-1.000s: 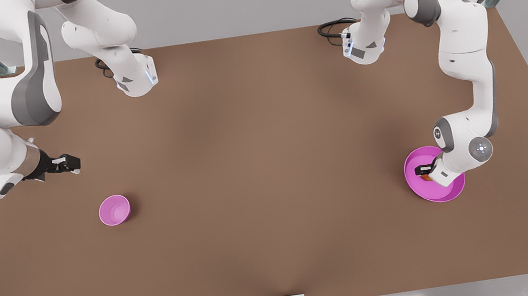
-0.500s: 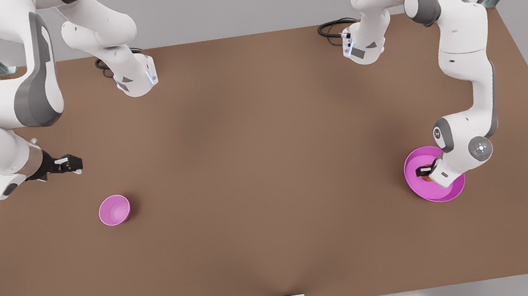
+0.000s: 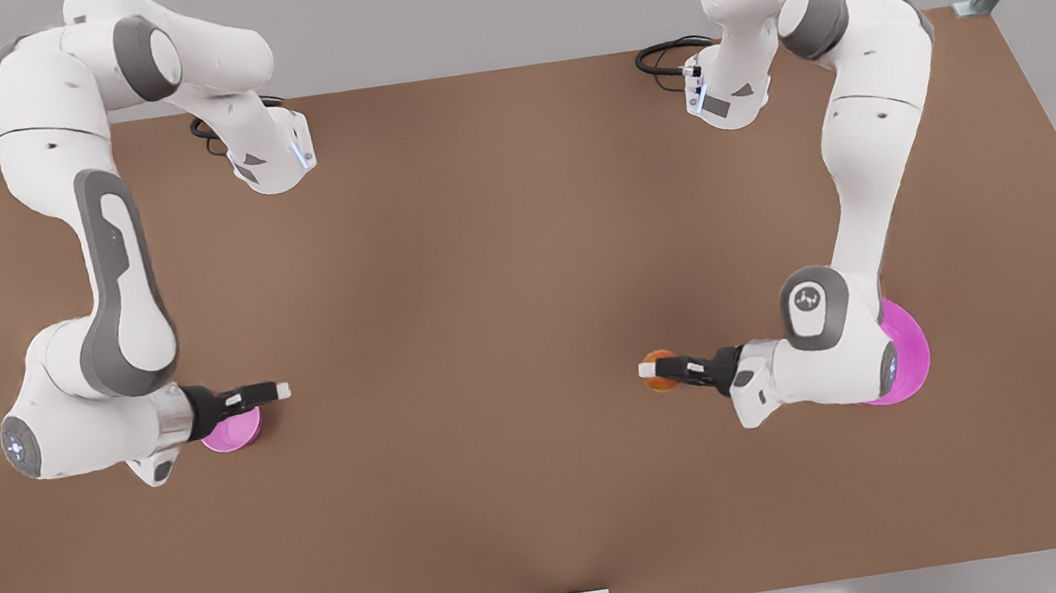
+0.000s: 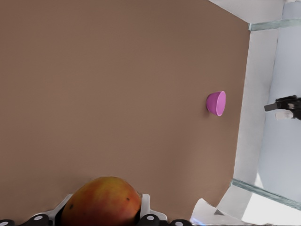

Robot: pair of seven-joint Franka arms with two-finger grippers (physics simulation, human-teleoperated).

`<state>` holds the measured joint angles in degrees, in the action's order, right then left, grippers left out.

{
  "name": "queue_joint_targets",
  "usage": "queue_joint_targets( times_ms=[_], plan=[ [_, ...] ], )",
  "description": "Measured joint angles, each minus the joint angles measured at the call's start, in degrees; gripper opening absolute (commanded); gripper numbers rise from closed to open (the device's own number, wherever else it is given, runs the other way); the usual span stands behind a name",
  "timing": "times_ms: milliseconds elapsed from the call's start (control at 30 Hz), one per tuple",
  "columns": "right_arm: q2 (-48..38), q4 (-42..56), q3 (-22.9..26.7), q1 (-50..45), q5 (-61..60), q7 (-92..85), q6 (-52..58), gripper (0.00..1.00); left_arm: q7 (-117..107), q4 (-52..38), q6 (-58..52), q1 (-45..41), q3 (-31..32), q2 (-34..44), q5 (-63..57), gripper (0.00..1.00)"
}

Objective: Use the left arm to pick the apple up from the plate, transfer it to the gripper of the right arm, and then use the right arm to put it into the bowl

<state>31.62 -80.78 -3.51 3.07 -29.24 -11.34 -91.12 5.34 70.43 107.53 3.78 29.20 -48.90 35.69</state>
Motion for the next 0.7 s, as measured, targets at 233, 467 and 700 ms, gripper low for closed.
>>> queue_joint_targets(
  times_ms=[233,467,700],
  plan=[
    [9.34,1.85,-7.49,0.12,-25.69,-19.7,-7.24,1.0,-4.99,-14.66,8.29,-15.18,6.46,-11.41,8.23,0.7],
    [11.07,1.79,-11.72,-0.03,-35.75,-44.44,-15.62,1.0,-6.53,-15.53,13.75,-14.85,7.29,-13.79,17.68,0.72],
    [13.05,1.68,-16.67,-0.3,-43.1,-65.5,-18.91,1.0,-4.11,-15.39,13.36,-13.23,7.14,-15.39,23.25,0.72]
  ],
)
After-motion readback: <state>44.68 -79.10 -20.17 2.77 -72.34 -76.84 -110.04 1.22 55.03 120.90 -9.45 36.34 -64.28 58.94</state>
